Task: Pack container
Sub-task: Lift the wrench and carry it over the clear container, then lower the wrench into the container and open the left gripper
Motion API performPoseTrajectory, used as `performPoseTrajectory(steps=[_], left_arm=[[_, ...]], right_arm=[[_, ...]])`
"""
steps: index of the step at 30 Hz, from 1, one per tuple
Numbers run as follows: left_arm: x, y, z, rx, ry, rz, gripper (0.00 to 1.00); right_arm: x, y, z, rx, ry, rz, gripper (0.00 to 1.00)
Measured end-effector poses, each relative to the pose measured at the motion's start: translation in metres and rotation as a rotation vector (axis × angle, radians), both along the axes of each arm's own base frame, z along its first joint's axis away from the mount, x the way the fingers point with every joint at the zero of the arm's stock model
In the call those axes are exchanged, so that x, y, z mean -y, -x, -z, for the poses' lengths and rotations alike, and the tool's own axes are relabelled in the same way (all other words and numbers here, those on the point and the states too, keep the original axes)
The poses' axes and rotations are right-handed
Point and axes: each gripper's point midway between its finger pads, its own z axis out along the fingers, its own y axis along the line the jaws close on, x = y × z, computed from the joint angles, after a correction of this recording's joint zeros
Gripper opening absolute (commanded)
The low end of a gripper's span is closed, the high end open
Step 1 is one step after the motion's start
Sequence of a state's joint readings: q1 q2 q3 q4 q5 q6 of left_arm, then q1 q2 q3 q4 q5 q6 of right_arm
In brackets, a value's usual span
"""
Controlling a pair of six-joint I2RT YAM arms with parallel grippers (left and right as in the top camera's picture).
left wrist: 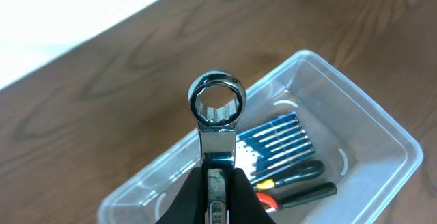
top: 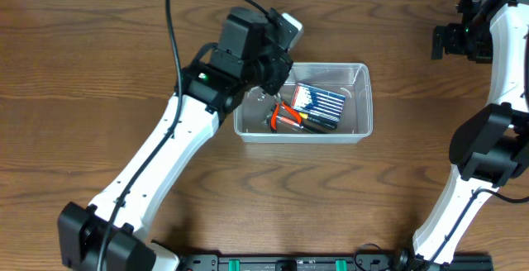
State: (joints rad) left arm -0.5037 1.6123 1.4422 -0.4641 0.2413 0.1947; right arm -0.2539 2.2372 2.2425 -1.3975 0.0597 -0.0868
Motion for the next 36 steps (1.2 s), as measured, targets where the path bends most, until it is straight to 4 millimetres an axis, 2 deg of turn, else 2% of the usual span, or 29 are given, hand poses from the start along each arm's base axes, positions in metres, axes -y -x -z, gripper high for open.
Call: performPoseTrajectory(steps=[11, 17, 28, 36], left_arm=[[0.014, -0.007, 0.09, -0.186, -0.09, 0.004, 0.06], [0.014, -0.008, 0.126, -0.257, -0.125, -0.002, 0.06], [0.012, -0.004, 0.157, -0.33, -0.162, -0.009, 0.06], [0.012, -0.003, 0.162, -0.341, -0.167, -0.011, 0.12]], right_arm=[[0.0, 0.0, 0.0, 0.0, 0.0, 0.0, 0.99], [0.0, 0.0, 0.0, 0.0, 0.0, 0.0, 0.99], [0.0, 0.0, 0.0, 0.0, 0.0, 0.0, 0.99], [0.0, 0.0, 0.0, 0.0, 0.0, 0.0, 0.99]])
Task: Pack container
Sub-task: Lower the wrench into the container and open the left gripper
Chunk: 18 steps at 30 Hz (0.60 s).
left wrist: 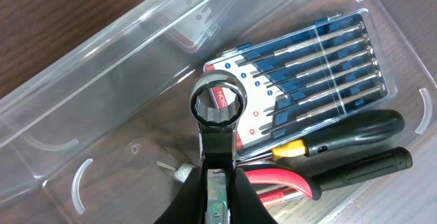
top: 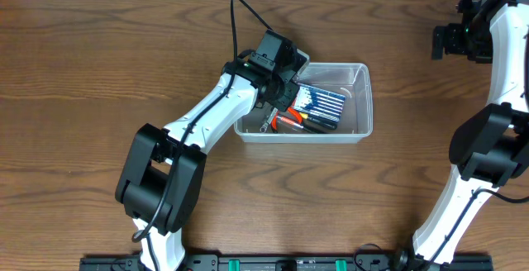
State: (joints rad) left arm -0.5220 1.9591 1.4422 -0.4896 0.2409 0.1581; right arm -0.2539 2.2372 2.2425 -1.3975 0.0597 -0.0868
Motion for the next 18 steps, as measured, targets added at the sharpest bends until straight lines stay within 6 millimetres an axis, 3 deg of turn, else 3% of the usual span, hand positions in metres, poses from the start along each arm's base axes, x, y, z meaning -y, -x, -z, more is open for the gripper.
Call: performPoseTrajectory(steps=[9, 13, 16, 18], left_arm=[[0.0001, -0.0001, -0.0001, 0.001, 0.0, 0.0, 0.17], [0.0004, -0.0006, -0.0004, 0.005, 0.0, 0.004, 0.46], [0.0021, -0.0035, -0.0023, 0.015, 0.011, -0.002, 0.54], [0.0027, -0.0052, -0.0041, 0.023, 0.013, -0.002, 0.77]], right_arm=[[0.0, 0.0, 0.0, 0.0, 0.0, 0.0, 0.99], [0.0, 0.0, 0.0, 0.0, 0.0, 0.0, 0.99], [0.0, 0.0, 0.0, 0.0, 0.0, 0.0, 0.99], [0.0, 0.0001, 0.0, 0.0, 0.0, 0.0, 0.99]])
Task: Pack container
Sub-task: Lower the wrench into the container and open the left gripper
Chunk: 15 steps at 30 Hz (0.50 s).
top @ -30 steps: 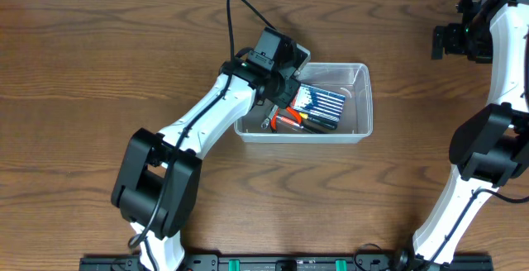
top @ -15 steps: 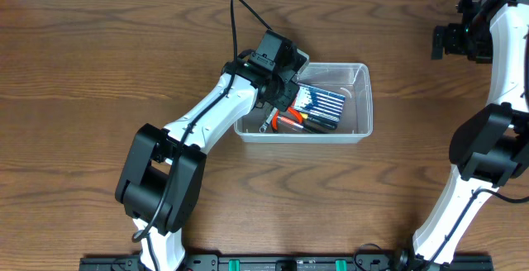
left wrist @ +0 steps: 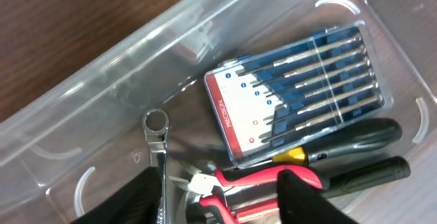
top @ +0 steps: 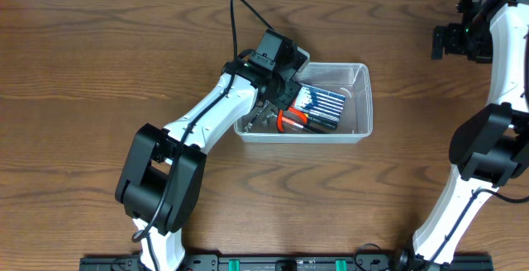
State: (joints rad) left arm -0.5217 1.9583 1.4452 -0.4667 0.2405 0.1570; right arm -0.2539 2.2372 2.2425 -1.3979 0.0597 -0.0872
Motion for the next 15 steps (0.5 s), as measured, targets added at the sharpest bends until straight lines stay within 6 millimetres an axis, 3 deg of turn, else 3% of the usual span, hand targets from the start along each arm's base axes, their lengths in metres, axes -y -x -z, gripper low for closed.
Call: performPoseTrajectory(steps=[1, 3, 5, 7, 11, 14, 15], left_arm=[[0.0, -0.001, -0.002, 0.006, 0.001, 0.005, 0.85], [0.001, -0.004, -0.012, 0.025, 0.014, -0.002, 0.87], [-0.001, -0.006, -0.03, 0.058, 0.033, -0.009, 0.88], [-0.01, -0.008, -0.061, 0.115, 0.048, -0.03, 0.88], [-0.049, 0.003, -0.138, 0.236, 0.037, -0.106, 0.91], [-0.089, 0.033, -0.186, 0.28, 0.004, -0.167, 0.95], [-0.098, 0.044, -0.194, 0.279, -0.005, -0.178, 0.99]], right_arm=[[0.0, 0.0, 0.0, 0.0, 0.0, 0.0, 0.99], [0.0, 0.0, 0.0, 0.0, 0.0, 0.0, 0.99], [0.0, 0.0, 0.0, 0.0, 0.0, 0.0, 0.99], [0.0, 0.0, 0.0, 0.0, 0.0, 0.0, 0.99], [0.0, 0.0, 0.0, 0.0, 0.0, 0.0, 0.99], [0.0, 0.0, 0.0, 0.0, 0.0, 0.0, 0.99], [0.0, 0.0, 0.0, 0.0, 0.0, 0.0, 0.99]])
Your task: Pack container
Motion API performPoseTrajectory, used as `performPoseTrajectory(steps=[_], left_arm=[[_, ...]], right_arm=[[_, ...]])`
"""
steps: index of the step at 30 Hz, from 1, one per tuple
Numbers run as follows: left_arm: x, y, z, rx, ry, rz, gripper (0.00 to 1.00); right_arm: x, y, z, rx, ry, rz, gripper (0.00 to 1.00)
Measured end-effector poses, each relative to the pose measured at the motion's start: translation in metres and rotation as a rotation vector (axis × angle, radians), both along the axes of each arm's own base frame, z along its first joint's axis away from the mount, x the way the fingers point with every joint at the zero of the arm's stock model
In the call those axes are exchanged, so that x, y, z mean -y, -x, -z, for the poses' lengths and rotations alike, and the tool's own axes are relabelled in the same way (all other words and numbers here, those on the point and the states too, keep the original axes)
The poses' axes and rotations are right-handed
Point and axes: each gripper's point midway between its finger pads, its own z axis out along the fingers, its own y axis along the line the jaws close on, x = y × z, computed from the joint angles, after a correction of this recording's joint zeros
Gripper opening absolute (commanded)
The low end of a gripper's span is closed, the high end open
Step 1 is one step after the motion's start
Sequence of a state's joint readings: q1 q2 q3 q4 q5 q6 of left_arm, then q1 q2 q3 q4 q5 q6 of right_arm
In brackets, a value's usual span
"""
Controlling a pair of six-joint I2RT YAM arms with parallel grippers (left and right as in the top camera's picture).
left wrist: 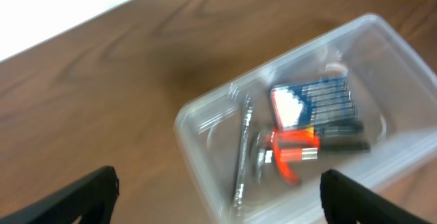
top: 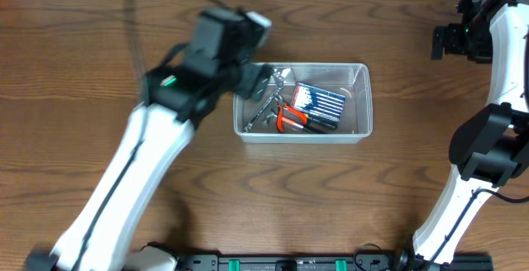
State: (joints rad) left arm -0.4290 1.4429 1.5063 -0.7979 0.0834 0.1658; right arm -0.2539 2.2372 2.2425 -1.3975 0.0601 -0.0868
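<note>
A clear plastic container [top: 360, 97] [left wrist: 205, 118] stands at mid-table. Along its left side lies a silver wrench [top: 266, 106] [left wrist: 242, 149]. To the wrench's right are red-handled pliers [top: 288, 119] [left wrist: 293, 152], a blue screwdriver set [top: 319, 99] [left wrist: 314, 100] and a black-handled tool [top: 322, 123]. My left gripper [top: 258, 79] [left wrist: 218, 207] is open and empty, raised above the container's left end, its black fingers [left wrist: 75, 195] spread wide. My right gripper [top: 446, 41] hangs at the far right, away from the container; its jaws are too small to read.
The brown wooden table [top: 99, 73] stretches all round the container. Its far edge meets a white surface [left wrist: 61, 5]. The right arm's white links [top: 488, 147] stand along the right edge. A black rail [top: 281, 263] runs along the front.
My left gripper was open low inside the container beside the wrench. It is now lifted well above the container, still open; the wrench stays in the container.
My left gripper held the wrench above the container's left end. It then had the wrench down inside, over the screwdriver set. Then it stood open with the wrench lying at the container's left side. Now it is raised and empty. The right arm has not moved.
</note>
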Motion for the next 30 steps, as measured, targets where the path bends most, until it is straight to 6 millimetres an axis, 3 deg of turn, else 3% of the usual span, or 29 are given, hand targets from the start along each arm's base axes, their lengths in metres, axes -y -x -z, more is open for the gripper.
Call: performPoseTrajectory(steps=[3, 8, 13, 17, 23, 30], left_arm=[[-0.025, 0.041, -0.023, -0.004, -0.015, -0.025, 0.98], [-0.052, 0.094, -0.042, -0.018, -0.008, -0.058, 0.98], [-0.068, 0.131, -0.055, -0.002, 0.014, -0.073, 0.98], [-0.077, 0.149, -0.061, 0.012, 0.023, -0.077, 0.98], [-0.094, 0.186, -0.04, -0.109, -0.039, -0.078, 0.98], [-0.091, 0.181, -0.038, -0.092, -0.05, -0.057, 0.98]], right_arm=[[0.0, 0.0, 0.0, 0.0, 0.0, 0.0, 0.99], [0.0, 0.0, 0.0, 0.0, 0.0, 0.0, 0.99], [0.0, 0.0, 0.0, 0.0, 0.0, 0.0, 0.99], [0.0, 0.0, 0.0, 0.0, 0.0, 0.0, 0.99], [0.0, 0.0, 0.0, 0.0, 0.0, 0.0, 0.99], [0.0, 0.0, 0.0, 0.0, 0.0, 0.0, 0.99]])
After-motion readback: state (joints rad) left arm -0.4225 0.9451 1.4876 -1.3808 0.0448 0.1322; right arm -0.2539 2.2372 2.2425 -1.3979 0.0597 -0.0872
